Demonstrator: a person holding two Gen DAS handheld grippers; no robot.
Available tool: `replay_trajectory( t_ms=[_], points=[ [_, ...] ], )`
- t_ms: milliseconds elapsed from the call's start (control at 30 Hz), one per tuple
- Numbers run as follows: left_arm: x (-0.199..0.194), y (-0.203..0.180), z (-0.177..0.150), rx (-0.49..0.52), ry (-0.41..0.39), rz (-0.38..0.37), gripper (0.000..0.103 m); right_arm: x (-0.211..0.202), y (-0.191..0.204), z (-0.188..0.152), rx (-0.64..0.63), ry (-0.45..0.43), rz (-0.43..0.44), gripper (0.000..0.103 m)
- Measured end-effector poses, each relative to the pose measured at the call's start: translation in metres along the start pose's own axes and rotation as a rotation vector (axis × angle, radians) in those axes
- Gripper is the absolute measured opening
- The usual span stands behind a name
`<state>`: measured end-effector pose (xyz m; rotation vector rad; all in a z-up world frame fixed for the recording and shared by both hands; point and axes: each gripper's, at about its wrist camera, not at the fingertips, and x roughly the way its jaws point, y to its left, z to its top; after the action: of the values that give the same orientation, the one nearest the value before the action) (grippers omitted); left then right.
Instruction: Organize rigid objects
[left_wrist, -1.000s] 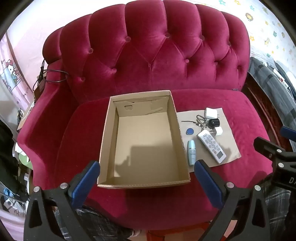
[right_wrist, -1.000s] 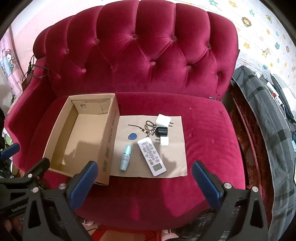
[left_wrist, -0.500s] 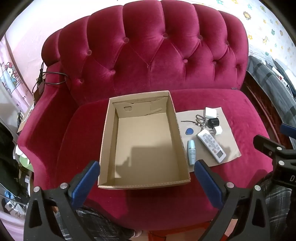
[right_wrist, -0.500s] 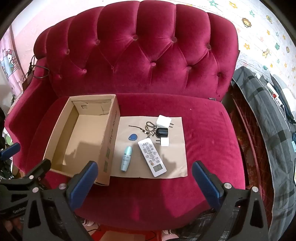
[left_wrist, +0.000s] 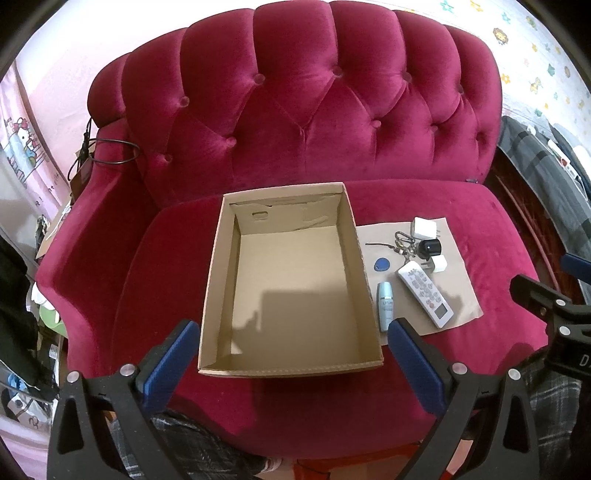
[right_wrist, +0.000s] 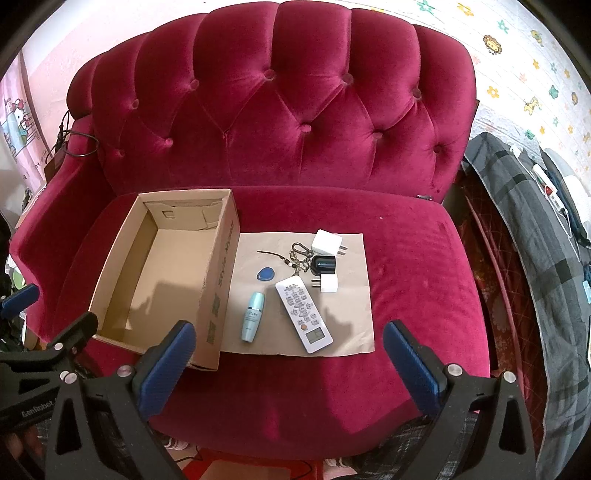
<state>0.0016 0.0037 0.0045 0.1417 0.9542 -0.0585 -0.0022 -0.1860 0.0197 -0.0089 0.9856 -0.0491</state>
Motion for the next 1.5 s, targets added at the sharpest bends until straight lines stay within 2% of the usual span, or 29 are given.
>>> replay_trajectory(
  t_ms=[967,1500],
  points=[
    [-0.001,0.005,-0.002,-0.020,-0.003,0.002,0.103,-0.005,0.004,0.002,-0.008,-0.008,0.006,0.103],
    [-0.032,0.019,0.006,-0.034,-0.075,0.032,0.103,-0.037,0.007,0.008,0.003,-0.074,0.009,0.103]
  ],
)
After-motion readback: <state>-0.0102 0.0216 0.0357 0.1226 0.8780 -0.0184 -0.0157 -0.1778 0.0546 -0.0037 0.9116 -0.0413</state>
